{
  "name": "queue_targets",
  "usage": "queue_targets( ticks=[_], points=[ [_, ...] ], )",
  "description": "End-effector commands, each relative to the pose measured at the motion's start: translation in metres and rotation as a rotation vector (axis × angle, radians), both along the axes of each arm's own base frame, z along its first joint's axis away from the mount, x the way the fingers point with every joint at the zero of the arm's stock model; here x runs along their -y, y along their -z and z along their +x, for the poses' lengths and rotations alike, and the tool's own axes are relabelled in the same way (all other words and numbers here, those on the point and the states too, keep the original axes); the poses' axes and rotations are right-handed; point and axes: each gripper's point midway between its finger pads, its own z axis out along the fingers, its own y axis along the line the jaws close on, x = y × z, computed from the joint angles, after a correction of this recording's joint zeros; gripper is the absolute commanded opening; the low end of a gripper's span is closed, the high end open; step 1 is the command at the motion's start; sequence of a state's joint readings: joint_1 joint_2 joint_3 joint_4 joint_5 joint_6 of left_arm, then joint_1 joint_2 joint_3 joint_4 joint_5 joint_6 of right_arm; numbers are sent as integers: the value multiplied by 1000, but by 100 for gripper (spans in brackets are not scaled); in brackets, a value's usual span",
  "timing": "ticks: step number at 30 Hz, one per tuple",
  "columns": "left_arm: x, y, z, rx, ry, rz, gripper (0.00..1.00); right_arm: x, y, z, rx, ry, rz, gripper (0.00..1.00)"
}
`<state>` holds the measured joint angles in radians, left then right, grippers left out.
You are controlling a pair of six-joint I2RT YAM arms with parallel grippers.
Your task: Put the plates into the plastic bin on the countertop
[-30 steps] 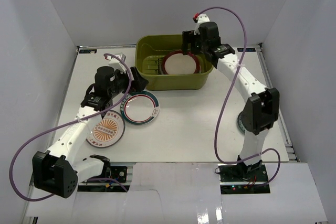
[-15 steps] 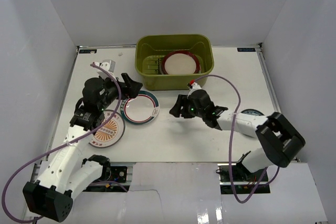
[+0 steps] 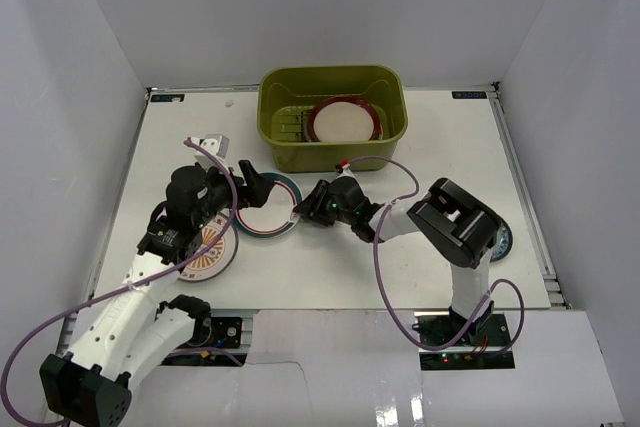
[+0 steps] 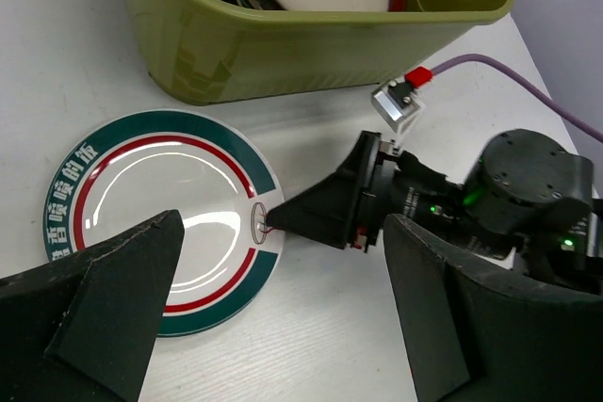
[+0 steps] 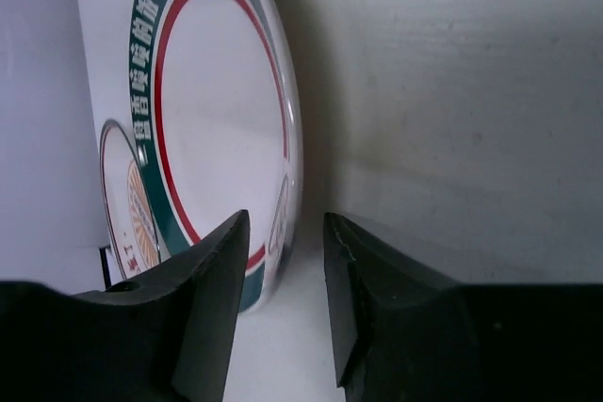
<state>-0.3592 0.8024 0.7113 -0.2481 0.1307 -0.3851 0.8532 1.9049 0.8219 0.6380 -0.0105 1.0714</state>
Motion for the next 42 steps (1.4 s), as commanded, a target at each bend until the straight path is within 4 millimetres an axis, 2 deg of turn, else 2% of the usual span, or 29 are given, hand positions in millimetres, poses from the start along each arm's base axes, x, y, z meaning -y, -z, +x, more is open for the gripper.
queue_targets(
  ticks=[1, 2, 5, 6, 7, 8, 9, 11, 12, 14, 15, 16, 17, 19, 20, 22, 23, 24, 25, 26, 27, 28, 29, 31, 32, 34, 35, 38, 42],
  points=[
    [0, -16, -4, 62, 4, 11, 98, -14, -12, 26, 7, 112, 85, 42],
    [1, -16, -4, 67, 4, 21, 98, -15, -12, 31, 5, 138, 92, 40],
    [0, -18, -5, 77, -3, 35, 98, -10, -8, 36, 13, 177, 82, 21],
    [0, -18, -6, 77, 0, 35, 98, -8, -13, 37, 21, 184, 91, 12],
    [0, -18, -6, 79, 2, 35, 98, -5, -14, 35, 26, 189, 88, 9],
    [0, -17, -6, 76, 2, 36, 98, 5, -6, 30, 20, 200, 61, 8],
    [0, -18, -7, 81, 3, 38, 98, 9, -19, 28, 44, 200, 73, 8],
    [-2, -22, -8, 90, -5, 41, 98, 24, -26, 22, 76, 213, 58, 8],
    [-4, -22, -8, 97, -10, 51, 98, 38, -37, 13, 114, 204, 48, 8],
    [-10, -28, -9, 116, -38, 56, 98, 52, -50, 1, 163, 173, 21, 8],
    [-11, -30, -10, 126, -38, 58, 98, 57, -81, -2, 249, 140, 26, 8],
    [-19, -35, -8, 146, -85, 67, 98, 63, -83, -7, 252, 117, -25, 8],
    [-22, -37, -8, 152, -96, 67, 98, 65, -98, -10, 285, 96, -29, 8],
    [-26, -41, -8, 167, -121, 67, 98, 70, -160, -7, 436, 79, -8, 8],
    [-28, -45, -10, 178, -129, 62, 98, 77, -169, -6, 457, 81, -47, 8],
    [-32, -47, -10, 184, -149, 56, 98, 91, -226, 11, 577, 122, -41, 8],
    [-33, -47, -10, 187, -156, 54, 98, 95, -238, 16, 599, 109, -48, 8],
    [-33, -47, -10, 188, -157, 50, 98, 110, -250, 35, 626, 158, -66, 8],
    [-32, -47, -10, 186, -156, 49, 98, 117, -277, 49, 687, 184, -66, 8],
    [-31, -46, -10, 183, -150, 49, 98, 127, -275, 72, 682, 204, -93, 8],
    [-31, -44, -9, 178, -147, 53, 98, 131, -278, 86, 684, 209, -102, 8],
    [-30, -44, -9, 178, -145, 51, 98, 133, -303, 102, 720, 228, -82, 8],
    [-30, -44, -9, 179, -143, 50, 98, 138, -286, 128, 691, 226, -124, 8],
    [-29, -43, -9, 177, -139, 54, 98, 137, -284, 157, 686, 220, -166, 8],
    [-30, -42, -9, 177, -142, 54, 98, 138, -282, 188, 678, 235, -193, 8],
    [-30, -42, -9, 178, -142, 57, 98, 134, -267, 209, 631, 205, -205, 8],
    [-30, -41, -9, 174, -142, 58, 98, 132, -259, 227, 613, 206, -206, 8],
    [-30, -40, -8, 173, -138, 59, 98, 133, -238, 251, 554, 207, -205, 8],
    [-27, -40, -8, 170, -127, 55, 98, 139, -219, 263, 508, 236, -220, 8]
  ],
)
